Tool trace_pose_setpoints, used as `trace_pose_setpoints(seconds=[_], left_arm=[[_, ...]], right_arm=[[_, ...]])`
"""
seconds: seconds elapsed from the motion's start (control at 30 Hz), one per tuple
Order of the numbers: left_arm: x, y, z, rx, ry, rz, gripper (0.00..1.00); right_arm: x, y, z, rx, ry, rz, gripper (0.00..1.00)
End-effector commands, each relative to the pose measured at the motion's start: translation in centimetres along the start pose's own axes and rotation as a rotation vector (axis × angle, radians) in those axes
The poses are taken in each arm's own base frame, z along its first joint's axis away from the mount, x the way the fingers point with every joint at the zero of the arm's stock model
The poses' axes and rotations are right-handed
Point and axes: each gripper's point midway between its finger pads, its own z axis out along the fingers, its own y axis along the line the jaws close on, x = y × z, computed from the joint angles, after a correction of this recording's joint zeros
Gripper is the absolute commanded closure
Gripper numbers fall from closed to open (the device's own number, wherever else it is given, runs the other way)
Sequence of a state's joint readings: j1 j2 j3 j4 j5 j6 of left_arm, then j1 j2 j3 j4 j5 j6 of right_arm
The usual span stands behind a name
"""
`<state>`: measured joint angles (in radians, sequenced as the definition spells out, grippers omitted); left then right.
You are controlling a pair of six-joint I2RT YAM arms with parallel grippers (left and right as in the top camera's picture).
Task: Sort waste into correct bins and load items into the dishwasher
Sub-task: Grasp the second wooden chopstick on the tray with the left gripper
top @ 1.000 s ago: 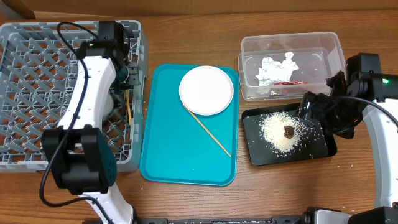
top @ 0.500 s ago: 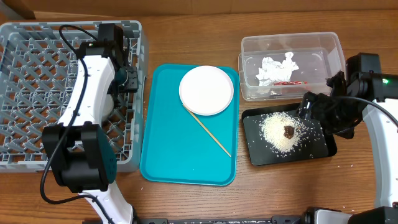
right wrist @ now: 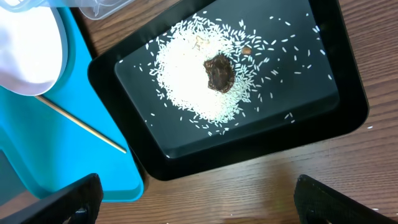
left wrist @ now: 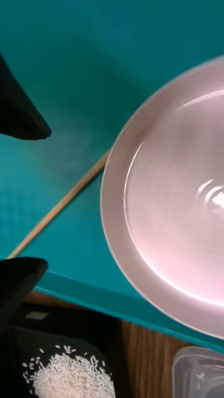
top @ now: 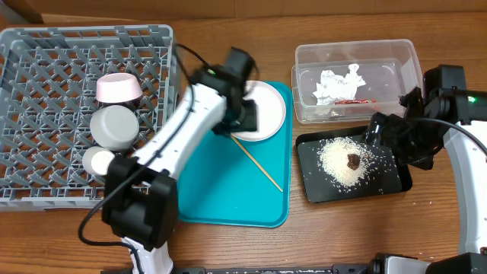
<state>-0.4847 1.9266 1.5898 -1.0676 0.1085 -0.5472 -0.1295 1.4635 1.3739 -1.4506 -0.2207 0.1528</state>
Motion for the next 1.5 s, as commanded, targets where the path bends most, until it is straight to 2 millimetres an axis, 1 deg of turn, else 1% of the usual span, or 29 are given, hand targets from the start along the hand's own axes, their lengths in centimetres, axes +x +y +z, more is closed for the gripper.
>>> trace_pose_setpoints(seconds=[0.0,0.03,0.1,0.17,0.27,0.37,0.43,0.57,0.6,0.63,0.67,0.73,0.8,0.87,0.9,0.93,1.03,1.13,1.17,1.33,1.43,1.47], left_arm=[[2.8,-1.1,2.2,-0.041,0.041,-0.151,0.37],[3.6,-1.4,2.9,-0.054,0.056,-0.184,0.37],[4.6,-1.7,3.8,-0.071,0.075,-0.226,0.36],[5.1,-2.1,4.9,-0.074,0.08,-0.224,0.35],[5.5,-2.1,5.8,-0.072,0.08,-0.218,0.36],[6.3,-1.3,7.0,-0.088,0.091,-0.256,0.38],[6.7,-0.9,8.0,-0.09,0.09,-0.286,0.38],[7.2,-0.2,9.0,-0.097,0.091,-0.29,0.39],[7.2,0.0,9.1,-0.103,0.089,-0.291,0.42],[7.3,0.3,9.2,-0.115,0.085,-0.29,0.49],[7.3,0.4,9.2,-0.118,0.086,-0.29,0.53],[7.4,0.5,9.2,-0.121,0.089,-0.29,0.57],[7.5,0.5,9.2,-0.123,0.09,-0.291,0.64],[7.5,0.6,9.2,-0.127,0.089,-0.291,0.74],[7.5,0.8,9.2,-0.138,0.085,-0.293,0.82],[7.5,1.1,9.1,-0.15,0.082,-0.303,0.85],[7.5,1.9,9.0,-0.189,0.073,-0.326,0.89],[7.4,2.8,8.9,-0.202,0.082,-0.373,0.91],[7.2,3.1,8.8,-0.203,0.085,-0.384,0.95],[6.7,5.0,8.4,-0.224,0.101,-0.428,0.96],[5.8,6.2,7.9,-0.219,0.1,-0.426,0.96],[5.4,6.6,7.4,-0.21,0.092,-0.419,0.96]], right_arm=[[-0.3,0.1,-0.5,-0.002,-0.026,-0.01,0.0],[-0.3,0.1,-0.5,-0.002,-0.026,-0.01,0.0],[-0.3,0.1,-0.5,-0.002,-0.026,-0.01,0.0],[-0.4,0.1,-0.5,-0.002,-0.026,-0.01,0.0],[-0.3,0.1,-0.5,-0.002,-0.025,-0.01,0.0],[-0.3,0.1,-0.5,-0.002,-0.025,-0.01,0.0],[-0.3,0.1,-0.5,-0.002,-0.025,-0.01,0.0],[-0.3,0.1,-0.5,-0.002,-0.025,-0.01,0.0],[-0.3,0.1,-0.5,-0.002,-0.025,-0.01,0.0],[-0.3,0.1,-0.5,-0.002,-0.025,-0.01,0.0],[-0.3,0.1,-0.5,-0.002,-0.025,-0.01,0.0],[-0.3,0.1,-0.5,-0.002,-0.025,-0.01,0.0],[-0.3,0.1,-0.5,-0.002,-0.025,-0.01,0.0],[-0.3,0.1,-0.5,-0.002,-0.024,-0.01,0.0],[-0.3,0.1,-0.5,-0.002,-0.024,-0.01,0.0],[-0.3,0.1,-0.5,-0.002,-0.025,-0.01,0.0],[-0.3,0.1,-0.5,-0.002,-0.025,-0.01,0.0],[-0.3,0.1,-0.5,-0.002,-0.025,-0.01,0.0],[-0.3,0.1,-0.5,-0.002,-0.025,-0.01,0.0],[-0.3,0.1,-0.5,-0.002,-0.024,-0.01,0.0],[-0.3,0.1,-0.5,-0.002,-0.024,-0.01,0.0],[-0.3,0.1,-0.5,-0.001,-0.024,-0.01,0.0]])
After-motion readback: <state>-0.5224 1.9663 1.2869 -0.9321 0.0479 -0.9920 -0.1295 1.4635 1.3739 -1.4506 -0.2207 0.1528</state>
